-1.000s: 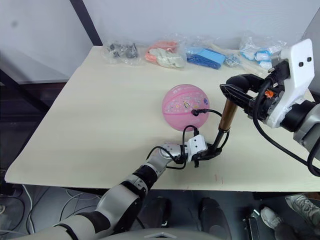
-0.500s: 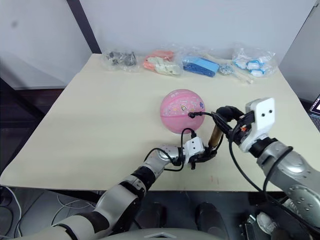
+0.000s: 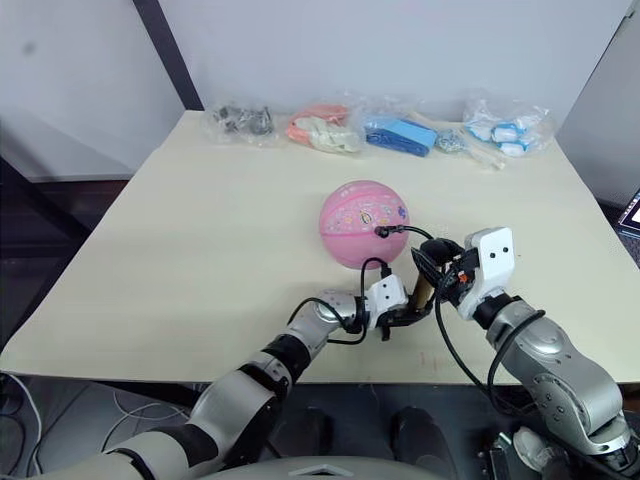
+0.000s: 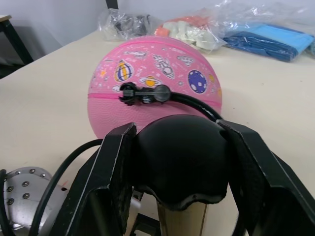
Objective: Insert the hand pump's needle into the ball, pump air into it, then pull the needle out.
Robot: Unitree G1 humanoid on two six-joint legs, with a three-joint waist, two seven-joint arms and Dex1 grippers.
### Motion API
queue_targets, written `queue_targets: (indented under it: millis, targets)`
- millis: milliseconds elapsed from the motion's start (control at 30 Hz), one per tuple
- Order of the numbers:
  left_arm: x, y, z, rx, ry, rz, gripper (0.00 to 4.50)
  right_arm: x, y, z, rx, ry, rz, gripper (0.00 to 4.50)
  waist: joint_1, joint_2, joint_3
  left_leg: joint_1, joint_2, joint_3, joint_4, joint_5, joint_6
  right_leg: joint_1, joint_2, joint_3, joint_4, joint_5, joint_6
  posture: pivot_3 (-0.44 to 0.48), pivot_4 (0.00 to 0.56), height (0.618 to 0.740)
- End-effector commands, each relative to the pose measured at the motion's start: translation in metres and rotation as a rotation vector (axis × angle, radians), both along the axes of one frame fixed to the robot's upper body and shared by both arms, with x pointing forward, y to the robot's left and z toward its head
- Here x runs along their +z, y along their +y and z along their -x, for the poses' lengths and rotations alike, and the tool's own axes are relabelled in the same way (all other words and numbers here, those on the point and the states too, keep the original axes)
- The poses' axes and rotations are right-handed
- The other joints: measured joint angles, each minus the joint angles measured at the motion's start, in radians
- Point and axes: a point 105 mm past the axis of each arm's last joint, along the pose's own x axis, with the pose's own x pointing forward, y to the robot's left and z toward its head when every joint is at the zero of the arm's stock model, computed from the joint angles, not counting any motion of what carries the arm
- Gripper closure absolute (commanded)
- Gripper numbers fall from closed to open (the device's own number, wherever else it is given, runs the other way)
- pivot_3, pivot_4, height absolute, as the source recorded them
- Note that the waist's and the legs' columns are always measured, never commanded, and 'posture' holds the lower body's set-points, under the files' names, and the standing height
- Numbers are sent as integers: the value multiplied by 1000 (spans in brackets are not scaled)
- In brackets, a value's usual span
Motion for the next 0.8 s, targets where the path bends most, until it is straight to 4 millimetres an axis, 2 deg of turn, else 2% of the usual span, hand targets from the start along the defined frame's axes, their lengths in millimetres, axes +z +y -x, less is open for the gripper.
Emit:
queue_targets:
  millis: [33, 67, 133, 167, 233, 267, 300, 367, 500, 733, 800]
  targets:
    - [-17, 5, 14, -51, 41, -60, 3405, 3, -27, -3, -67, 80, 88, 2421, 1, 4, 5, 0, 0, 0, 0, 0, 0, 0, 0, 0, 0, 0, 0, 0, 150, 740]
    - [-18, 5, 14, -52, 41, -60, 3405, 32, -31, -4, -59, 3, 86, 2421, 2, 8, 9, -1, -1, 1, 0, 0, 0, -1, -1, 0, 0, 1, -1, 0, 150, 740]
    - [-17, 4, 14, -54, 41, -60, 3405, 67, -35, -2, -48, -83, 89, 2421, 4, 16, 21, -4, -3, 1, 2, 0, 0, -3, -3, 1, 0, 2, -2, 0, 150, 740]
    - [-17, 4, 14, -55, 41, -60, 3405, 82, -37, -1, -47, -116, 90, 2421, 4, 18, 23, -6, -4, 1, 2, 0, 0, -5, -4, 1, 0, 3, -2, 0, 150, 740]
    - [-17, 4, 14, -57, 40, -60, 3405, 99, -40, 1, -48, -145, 95, 2421, 5, 22, 25, -14, -6, 1, 2, 0, 0, -12, -4, 1, 0, 3, -1, 0, 150, 740]
    - [-16, 3, 14, -59, 39, -60, 3405, 118, -44, 4, -53, -190, 101, 2421, 7, 22, 25, -17, -7, 1, 3, 0, 0, -14, -4, 1, 0, 4, 1, 0, 150, 740]
    - [-16, 3, 14, -62, 38, -59, 3405, 137, -46, 7, -57, -234, 105, 2421, 7, 27, 30, -21, -8, 1, 3, 0, 0, -16, -3, -1, 0, 5, 4, 0, 150, 740]
    - [-16, 2, 14, -65, 38, -59, 3405, 163, -49, 13, -63, -288, 102, 2421, 6, 27, 34, -23, -9, 0, 5, 0, 0, -17, -6, 1, 1, 6, 7, 0, 150, 740]
    - [-16, 1, 15, -72, 39, -59, 3405, 189, -54, 22, -90, -317, 154, 2421, 6, 25, 44, -24, -10, 2, 7, 0, 0, -17, -9, 1, 0, 6, 8, 0, 150, 740]
    - [-14, -1, 15, -80, 38, -55, 3405, 216, -60, 30, -129, -335, 223, 2421, 5, 24, 47, -28, -10, 3, 8, 0, 0, -20, -10, 2, 0, 7, 9, 0, 150, 740]
    - [-14, -1, 15, -81, 38, -55, 3405, 216, -59, 29, -128, -324, 225, 2421, 5, 24, 47, -28, -10, 3, 8, 0, 0, -21, -10, 2, 0, 7, 9, 0, 150, 740]
